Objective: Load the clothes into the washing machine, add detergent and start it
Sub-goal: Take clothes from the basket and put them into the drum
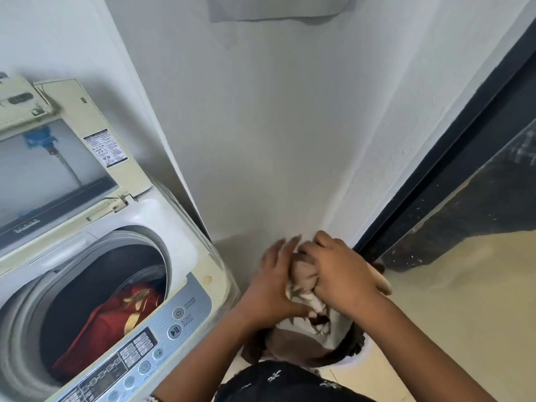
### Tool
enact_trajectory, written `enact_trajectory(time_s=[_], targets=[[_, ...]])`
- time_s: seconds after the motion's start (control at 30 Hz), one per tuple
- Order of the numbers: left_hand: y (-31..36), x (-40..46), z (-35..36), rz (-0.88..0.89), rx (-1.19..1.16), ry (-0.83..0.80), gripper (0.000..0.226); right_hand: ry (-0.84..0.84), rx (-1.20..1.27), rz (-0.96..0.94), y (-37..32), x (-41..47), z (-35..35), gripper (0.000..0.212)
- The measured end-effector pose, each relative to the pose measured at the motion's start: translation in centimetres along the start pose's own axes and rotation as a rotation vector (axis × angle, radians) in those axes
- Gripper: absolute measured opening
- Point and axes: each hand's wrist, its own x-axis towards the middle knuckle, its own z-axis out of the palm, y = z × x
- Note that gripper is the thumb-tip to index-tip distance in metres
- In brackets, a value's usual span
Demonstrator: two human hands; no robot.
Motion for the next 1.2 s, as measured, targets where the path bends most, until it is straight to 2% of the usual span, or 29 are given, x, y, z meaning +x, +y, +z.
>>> enact_trajectory(time_s=[0.07,0.17,0.2,0.3,0.33,0.37,0.43,0.5,0.53,0.57,0.6,0.63,0.7,0.77,0.83,0.9,0.97,1.1,1.13,1.2], targets=[[0.9,0.1,0.3,0.042,-0.243,0.096,0.108,0.096,0.241,-0.074,-1.5,0.2,-1.4,0.063],[1.2,0.1,-1.6,0.002,-0.482,0.321,0.079,0.176,0.787,-0.122,-1.3,-0.1,-2.9,0.083],[1.5,-0.1,-2.5,-0.068,-0.587,0.369,0.065,0.183,0.865,-0.133,-0.9,-0.3,-3.0,0.089],[2.3,-0.6,-4.3,-0.269,-1.015,0.506,0.021,0.188,0.733,-0.149,0.7,-1.0,-1.2,0.117],[2.5,-0.7,-4.3,-0.313,-1.201,0.540,0.011,0.145,0.775,-0.118,1.0,-1.3,-0.3,0.125],[2.9,-0.8,-4.4,-0.373,-1.379,0.569,0.008,0.087,0.876,-0.078,0.9,-1.6,0.4,0.130],[2.9,-0.7,-3.7,-0.536,-1.517,0.569,0.036,0.036,1.039,-0.021,0.4,-2.0,1.6,0.126],[3.2,-0.8,-3.0,-0.567,-1.422,0.445,0.037,0.102,1.113,0.025,0.5,-2.1,2.6,0.105],[2.9,-0.7,-2.6,-0.539,-1.271,0.364,0.030,0.150,1.110,0.054,0.8,-2.0,2.7,0.093],[2.0,-0.7,-2.2,-0.503,-1.082,0.308,0.024,0.195,1.076,0.084,1.4,-1.8,2.6,0.083],[1.0,-0.7,-2.3,-0.452,-0.846,0.273,0.028,0.224,1.007,0.108,2.2,-1.7,2.3,0.077],[0.0,-0.8,-2.5,-0.409,-0.583,0.288,0.045,0.221,0.918,0.126,3.2,-1.5,1.9,0.073],[-2.1,-0.7,-2.8,-0.276,-0.112,0.382,0.099,0.106,0.633,0.155,5.0,-1.2,1.0,0.076],[-2.9,-0.8,-2.3,-0.122,0.105,0.256,0.128,-0.029,0.380,0.168,5.2,-1.1,0.3,0.080],[-2.3,-0.5,-1.0,-0.010,0.207,0.037,0.131,-0.093,0.330,0.116,4.1,-1.0,-0.4,0.084],[-1.5,0.1,0.2,0.072,0.259,-0.032,0.125,-0.134,0.343,0.017,2.6,-0.6,-1.1,0.091],[-0.8,0.7,0.3,0.060,0.020,0.075,0.109,-0.103,0.448,-0.040,1.4,-0.4,-1.6,0.099],[0.4,0.9,-1.7,-0.087,-0.584,0.425,0.068,0.173,0.855,-0.010,2.0,-0.9,-1.2,0.100],[1.0,0.9,-2.3,-0.148,-0.758,0.487,0.053,0.183,0.902,0.008,2.5,-1.2,-0.9,0.103],[1.5,0.6,-2.6,-0.326,-1.188,0.518,0.016,0.090,0.992,0.014,3.0,-1.6,-0.2,0.115]])
